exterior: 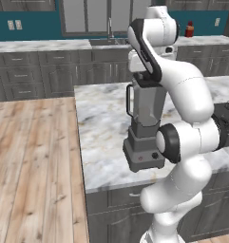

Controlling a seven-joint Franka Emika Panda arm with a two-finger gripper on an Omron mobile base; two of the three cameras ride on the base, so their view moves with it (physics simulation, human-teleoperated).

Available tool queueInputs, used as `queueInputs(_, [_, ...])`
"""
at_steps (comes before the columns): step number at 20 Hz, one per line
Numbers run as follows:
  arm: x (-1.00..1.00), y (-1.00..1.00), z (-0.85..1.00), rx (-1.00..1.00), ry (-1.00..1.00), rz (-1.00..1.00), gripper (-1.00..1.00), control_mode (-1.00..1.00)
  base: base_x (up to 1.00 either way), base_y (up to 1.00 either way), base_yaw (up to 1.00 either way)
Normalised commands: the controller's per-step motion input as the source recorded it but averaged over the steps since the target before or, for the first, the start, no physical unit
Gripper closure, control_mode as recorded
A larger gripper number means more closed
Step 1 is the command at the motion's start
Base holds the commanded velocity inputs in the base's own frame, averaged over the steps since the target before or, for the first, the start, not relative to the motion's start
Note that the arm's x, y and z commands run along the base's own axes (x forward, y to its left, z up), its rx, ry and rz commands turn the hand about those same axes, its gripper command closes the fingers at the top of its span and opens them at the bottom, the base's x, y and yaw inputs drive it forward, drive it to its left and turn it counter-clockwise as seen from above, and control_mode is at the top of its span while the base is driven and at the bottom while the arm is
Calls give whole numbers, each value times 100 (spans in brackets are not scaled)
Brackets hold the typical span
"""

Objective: Open the blender lid, put the peach in the blender, close the lid, and start the blender.

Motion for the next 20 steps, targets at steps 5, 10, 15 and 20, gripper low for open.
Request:
queueInputs(5, [-12,-6,-2,0,-1,-4,100,-100,0,0,0])
queueInputs(10, [-33,-1,-12,2,0,2,100,-100,0,0,0])
queueInputs(15, [-42,-2,-9,2,0,2,100,-100,0,0,0])
queueInputs(20, [-32,-2,-8,0,1,0,100,-100,0,0,0])
